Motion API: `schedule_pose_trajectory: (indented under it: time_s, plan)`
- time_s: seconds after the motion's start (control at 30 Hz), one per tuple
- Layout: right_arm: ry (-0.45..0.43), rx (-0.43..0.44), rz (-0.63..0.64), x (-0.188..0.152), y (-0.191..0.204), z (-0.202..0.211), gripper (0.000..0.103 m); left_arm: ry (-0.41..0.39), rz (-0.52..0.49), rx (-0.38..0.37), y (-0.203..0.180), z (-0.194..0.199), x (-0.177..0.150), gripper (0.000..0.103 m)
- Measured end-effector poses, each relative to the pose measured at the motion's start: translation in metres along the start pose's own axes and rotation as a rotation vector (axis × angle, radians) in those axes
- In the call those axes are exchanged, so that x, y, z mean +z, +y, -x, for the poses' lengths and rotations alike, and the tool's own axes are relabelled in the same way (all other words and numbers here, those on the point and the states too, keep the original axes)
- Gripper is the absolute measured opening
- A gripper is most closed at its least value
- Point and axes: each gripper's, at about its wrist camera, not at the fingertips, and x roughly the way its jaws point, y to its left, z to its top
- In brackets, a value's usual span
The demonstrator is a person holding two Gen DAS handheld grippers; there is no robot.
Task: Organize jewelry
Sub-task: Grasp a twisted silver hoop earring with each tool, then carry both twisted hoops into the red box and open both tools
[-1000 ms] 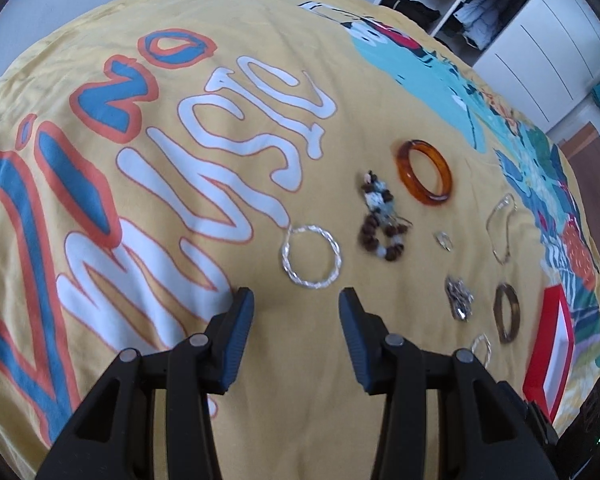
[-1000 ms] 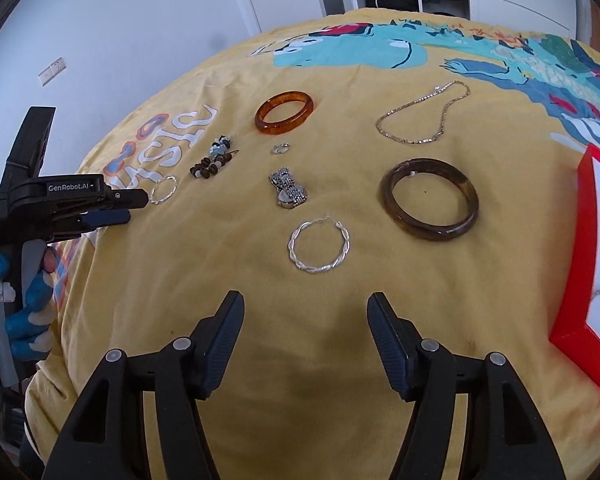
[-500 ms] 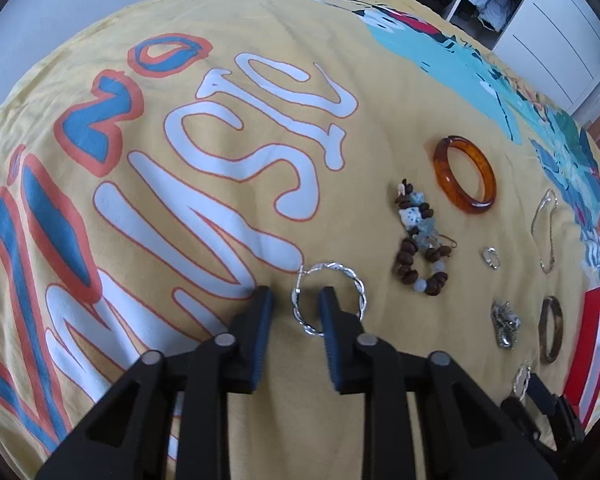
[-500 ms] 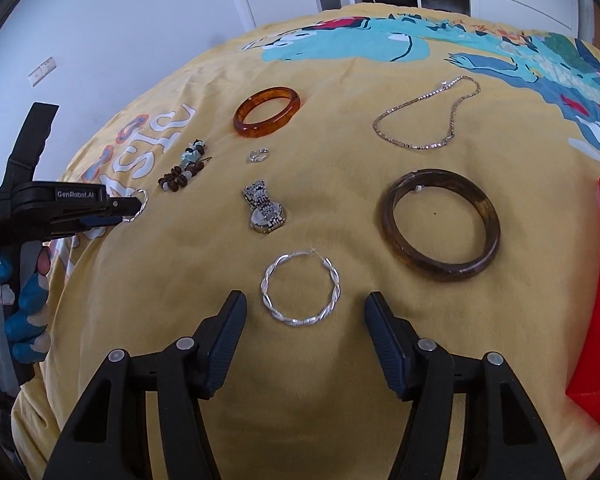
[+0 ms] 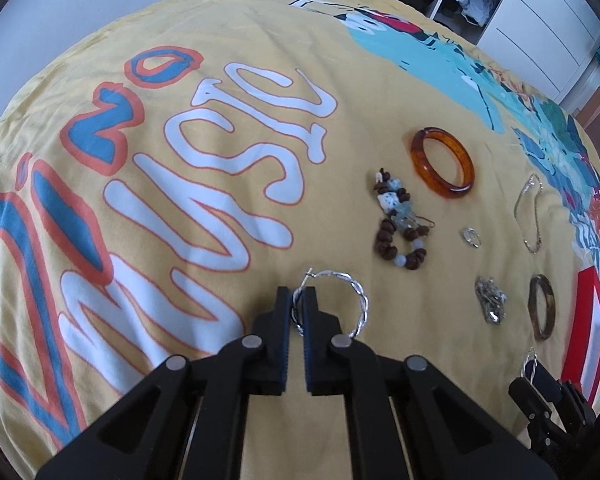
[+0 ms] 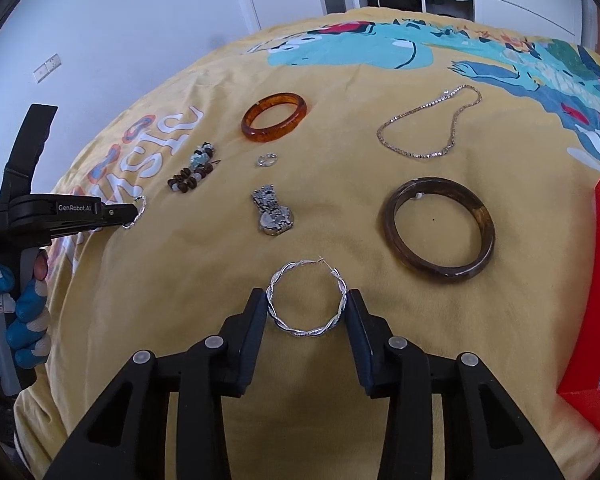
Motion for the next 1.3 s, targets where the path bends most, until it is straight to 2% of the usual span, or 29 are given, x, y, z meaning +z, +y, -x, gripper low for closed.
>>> schedule_pose_trajectory:
  time_s: [0.3, 0.5, 0.77, 0.93, 1.1, 1.3]
  plan:
    - [-0.063, 0.016, -0.008, -0.011, 0.009, 0.052, 0.04, -0.026, -0.016, -0.029, -0.008, 0.04, -0.016, 0.005]
    - [-0.096, -0.025, -0.048, -0.03, -0.012, 0.092, 0.04, -0.029, -0.094, -0.088, -0.049, 0.061, -0.032, 0.005]
    - [-0.112, -0.147, -0.137, -0.062, -0.08, 0.139, 0.04, 0.001, -0.245, -0.202, -0.146, 0.071, -0.06, 0.005]
    - [-0.123, -0.244, -0.19, -0.067, -0.143, 0.162, 0.04, 0.023, -0.356, -0.262, -0.214, 0.069, -0.073, 0.005]
    - [-0.12, -0.312, -0.206, -0.062, -0.19, 0.164, 0.04, 0.043, -0.463, -0.321, -0.281, 0.063, -0.086, 0.005]
    - [-0.091, -0.331, -0.197, -0.057, -0.229, 0.151, 0.04, 0.06, -0.574, -0.361, -0.356, 0.048, -0.097, 0.005]
